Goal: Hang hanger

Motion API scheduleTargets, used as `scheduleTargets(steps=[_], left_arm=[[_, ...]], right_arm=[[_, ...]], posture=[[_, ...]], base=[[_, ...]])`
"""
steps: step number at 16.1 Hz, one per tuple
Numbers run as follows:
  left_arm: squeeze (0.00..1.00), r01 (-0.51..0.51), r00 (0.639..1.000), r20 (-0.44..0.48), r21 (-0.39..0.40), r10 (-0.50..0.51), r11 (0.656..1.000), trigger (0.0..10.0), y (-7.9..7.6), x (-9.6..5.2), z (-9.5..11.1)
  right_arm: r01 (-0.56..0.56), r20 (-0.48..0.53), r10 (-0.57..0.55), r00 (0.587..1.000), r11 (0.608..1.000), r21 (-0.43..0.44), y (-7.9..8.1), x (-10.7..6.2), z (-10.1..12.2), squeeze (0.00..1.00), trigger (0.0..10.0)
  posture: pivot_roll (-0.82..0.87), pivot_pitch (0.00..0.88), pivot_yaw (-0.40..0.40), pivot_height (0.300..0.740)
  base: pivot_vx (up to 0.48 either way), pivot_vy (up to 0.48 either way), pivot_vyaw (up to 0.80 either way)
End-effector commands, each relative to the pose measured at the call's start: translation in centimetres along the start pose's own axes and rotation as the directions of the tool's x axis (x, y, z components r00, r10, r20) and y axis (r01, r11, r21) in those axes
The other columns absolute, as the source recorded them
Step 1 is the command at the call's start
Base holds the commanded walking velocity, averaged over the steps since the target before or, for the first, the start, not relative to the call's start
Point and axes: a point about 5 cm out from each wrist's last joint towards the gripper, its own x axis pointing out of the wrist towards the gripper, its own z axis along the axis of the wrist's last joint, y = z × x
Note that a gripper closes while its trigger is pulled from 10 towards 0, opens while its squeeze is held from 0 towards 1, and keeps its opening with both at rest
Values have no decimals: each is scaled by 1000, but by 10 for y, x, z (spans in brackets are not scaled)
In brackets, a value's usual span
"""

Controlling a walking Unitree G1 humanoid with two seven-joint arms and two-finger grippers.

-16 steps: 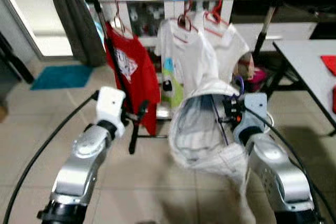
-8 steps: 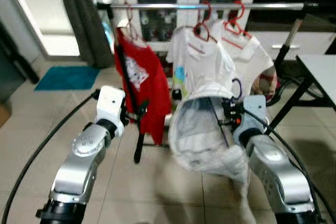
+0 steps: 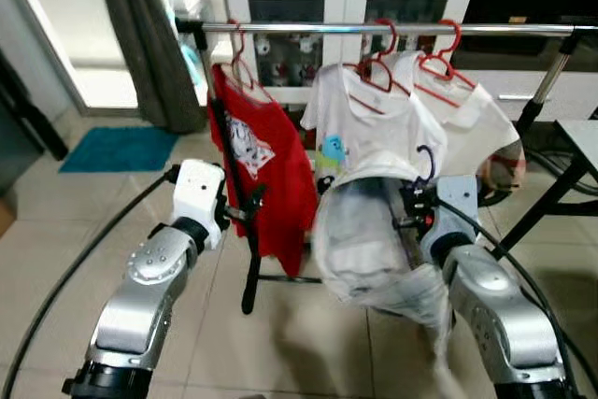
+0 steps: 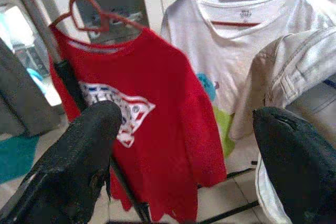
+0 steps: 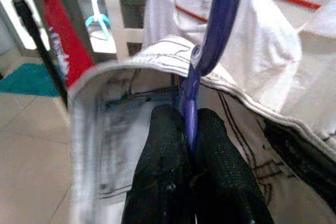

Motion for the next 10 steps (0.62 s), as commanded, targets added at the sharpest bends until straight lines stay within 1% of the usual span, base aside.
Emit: scheduleTargets(steps=[1, 6, 10], left_arm=[[0, 14, 1000, 10, 3, -14, 1000, 10000, -4, 1, 3], [0, 23, 1000, 13, 16, -23, 1000, 10000, -3, 1, 5], [0, 45, 999, 5, 29, -45, 999, 10000, -7, 0, 4]], right_arm=[[23, 75, -21, 997, 1000, -16, -6, -2, 18, 0, 10000], [9, 72, -8, 997, 1000, -17, -4, -1, 18, 0, 10000], [3, 66, -2, 998, 1000, -14, -4, -2, 17, 0, 10000]], posture=[[41, 0, 50, 740], [48, 0, 49, 740], [46, 0, 51, 740]], base=[[409, 0, 0], [412, 0, 0], [412, 0, 0]])
